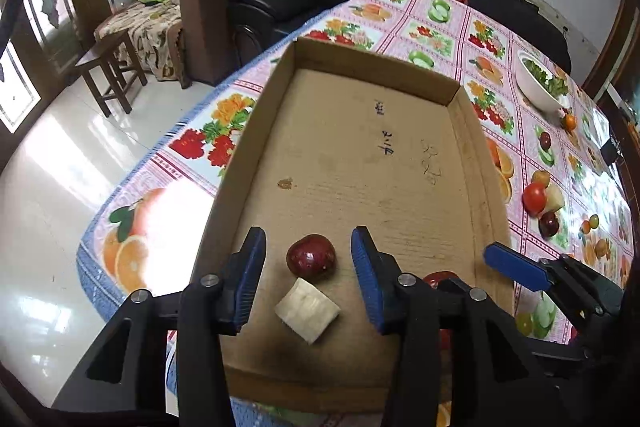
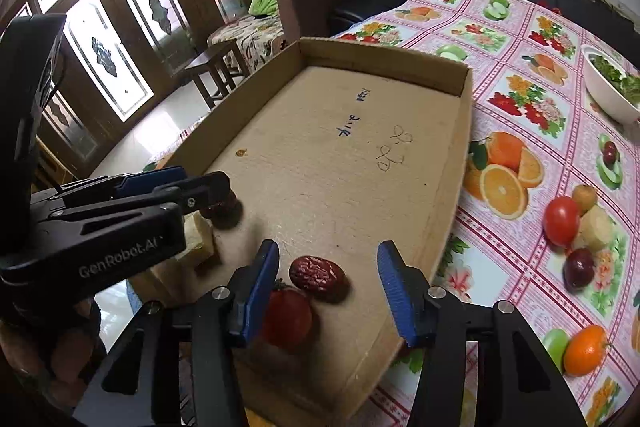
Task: Organize fruits
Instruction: 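Open right tool releasing the date while left tool releases the plum into box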
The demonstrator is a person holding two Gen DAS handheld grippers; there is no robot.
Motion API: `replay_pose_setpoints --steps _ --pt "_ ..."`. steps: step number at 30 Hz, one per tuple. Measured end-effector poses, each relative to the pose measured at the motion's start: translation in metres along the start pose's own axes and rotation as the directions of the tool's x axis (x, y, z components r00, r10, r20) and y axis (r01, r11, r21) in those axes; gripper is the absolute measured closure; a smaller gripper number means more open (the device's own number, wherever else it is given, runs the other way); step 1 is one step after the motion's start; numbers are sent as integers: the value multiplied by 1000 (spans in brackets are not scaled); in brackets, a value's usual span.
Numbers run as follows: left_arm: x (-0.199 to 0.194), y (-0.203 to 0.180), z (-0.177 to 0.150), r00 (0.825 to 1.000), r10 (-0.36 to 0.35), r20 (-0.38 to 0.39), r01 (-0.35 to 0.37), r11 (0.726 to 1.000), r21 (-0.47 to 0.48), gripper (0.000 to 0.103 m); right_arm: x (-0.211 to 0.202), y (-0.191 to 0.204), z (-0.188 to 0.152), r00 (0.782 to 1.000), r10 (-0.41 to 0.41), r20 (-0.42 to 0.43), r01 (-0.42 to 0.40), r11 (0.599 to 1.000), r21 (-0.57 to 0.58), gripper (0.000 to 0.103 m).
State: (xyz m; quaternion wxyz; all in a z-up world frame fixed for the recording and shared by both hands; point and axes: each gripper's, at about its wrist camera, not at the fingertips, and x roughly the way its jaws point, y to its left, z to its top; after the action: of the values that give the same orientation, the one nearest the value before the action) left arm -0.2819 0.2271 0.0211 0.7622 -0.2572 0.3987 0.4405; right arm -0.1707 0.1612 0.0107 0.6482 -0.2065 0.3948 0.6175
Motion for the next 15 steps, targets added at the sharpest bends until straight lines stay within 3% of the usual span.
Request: replay_pose_setpoints --steps 5,15 --pt "-13 -12 -2 999 31 30 -31 999 7 56 -26 -8 -6 999 -3 47 2 1000 16 44" --pt "-24 -49 -13 1000 -11 18 9 997 76 55 -75 -44 -33 991 -87 104 77 992 100 41"
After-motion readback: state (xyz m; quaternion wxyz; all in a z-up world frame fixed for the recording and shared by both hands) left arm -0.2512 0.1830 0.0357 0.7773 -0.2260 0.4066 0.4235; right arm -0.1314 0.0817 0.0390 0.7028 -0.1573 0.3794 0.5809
